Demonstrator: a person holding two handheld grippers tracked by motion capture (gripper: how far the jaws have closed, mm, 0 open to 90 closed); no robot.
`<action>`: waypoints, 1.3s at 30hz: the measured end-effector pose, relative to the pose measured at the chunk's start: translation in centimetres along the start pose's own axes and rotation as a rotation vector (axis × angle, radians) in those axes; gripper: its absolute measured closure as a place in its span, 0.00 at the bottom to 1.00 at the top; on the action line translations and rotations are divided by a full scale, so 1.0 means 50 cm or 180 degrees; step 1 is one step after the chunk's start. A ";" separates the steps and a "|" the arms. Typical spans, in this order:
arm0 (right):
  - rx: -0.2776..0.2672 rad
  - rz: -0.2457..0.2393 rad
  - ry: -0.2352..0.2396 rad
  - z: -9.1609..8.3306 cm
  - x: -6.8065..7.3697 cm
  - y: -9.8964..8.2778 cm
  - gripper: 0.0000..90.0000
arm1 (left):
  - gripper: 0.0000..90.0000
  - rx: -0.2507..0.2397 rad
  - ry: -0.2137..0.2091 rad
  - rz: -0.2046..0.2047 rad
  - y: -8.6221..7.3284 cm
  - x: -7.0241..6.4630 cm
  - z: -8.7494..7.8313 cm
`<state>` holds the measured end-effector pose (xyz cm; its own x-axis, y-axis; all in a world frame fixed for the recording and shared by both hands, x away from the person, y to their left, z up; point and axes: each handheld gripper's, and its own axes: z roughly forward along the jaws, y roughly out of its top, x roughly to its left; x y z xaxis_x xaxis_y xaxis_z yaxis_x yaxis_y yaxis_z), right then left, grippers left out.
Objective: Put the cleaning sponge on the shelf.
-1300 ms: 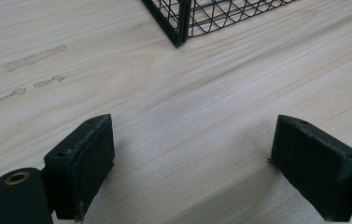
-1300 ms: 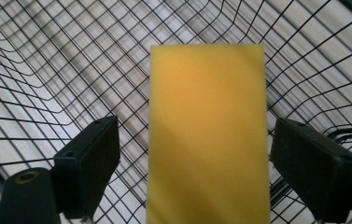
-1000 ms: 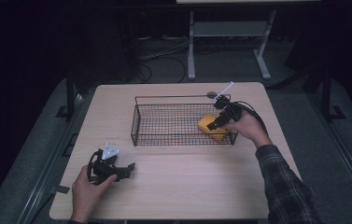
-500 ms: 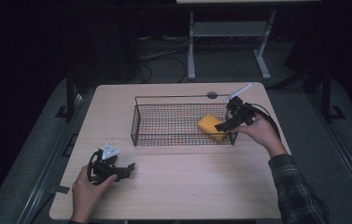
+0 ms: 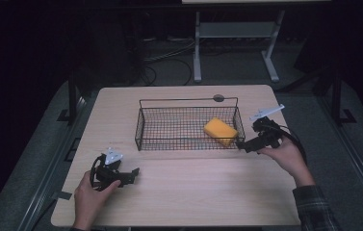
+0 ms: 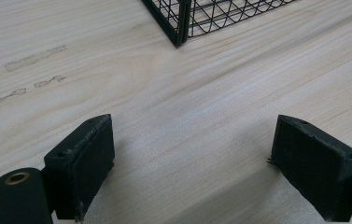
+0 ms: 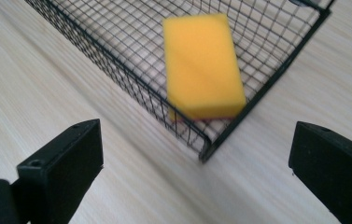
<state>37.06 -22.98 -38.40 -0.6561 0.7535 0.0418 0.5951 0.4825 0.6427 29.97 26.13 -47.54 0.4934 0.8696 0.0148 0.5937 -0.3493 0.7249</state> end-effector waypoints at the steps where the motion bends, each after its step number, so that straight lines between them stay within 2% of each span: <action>1: -0.0006 0.0005 -0.0015 -0.003 0.002 -0.010 0.03 | 0.14 0.0000 0.0000 0.0000 0.000 0.000 0.000; 3: -0.0058 0.0039 -0.0049 -0.008 0.010 -0.040 0.03 | 0.14 0.0000 0.0000 0.0000 0.000 0.000 0.000; 4: -0.0058 0.0039 -0.0049 -0.008 0.010 -0.040 0.03 | 0.14 0.0000 0.0000 -0.0001 0.000 0.000 0.000; 8: -0.0125 0.0081 -0.0124 -0.009 0.020 -0.084 0.03 | 0.14 -0.0008 -0.0001 -0.0001 0.000 0.000 0.000; 14: -0.0128 0.0114 -0.0213 -0.001 0.032 -0.145 0.03 | 0.14 -0.0009 0.0000 0.0000 0.000 0.000 0.000; 20: -0.0167 0.0218 -0.0309 0.007 0.047 -0.201 0.03 | 0.14 -0.0010 0.0000 0.0000 0.000 0.000 0.000; 26: -0.0165 0.0284 -0.0324 0.014 0.055 -0.231 0.03 | 0.14 -0.0009 0.0005 0.0007 0.000 0.000 0.000; 35: -0.0105 0.0284 -0.0376 0.023 0.059 -0.266 0.02 | 0.14 -0.0010 0.0005 0.0007 0.000 0.000 0.000; 39: -0.0178 0.0325 -0.0364 0.024 0.057 -0.276 0.02 | 0.14 -0.0009 0.0005 0.0007 0.000 0.000 0.000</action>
<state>27.53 -26.93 -48.06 -0.5345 0.8448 0.0238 0.6271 0.3776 0.6813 29.97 26.14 -47.56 0.4939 0.8694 0.0176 0.5907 -0.3503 0.7269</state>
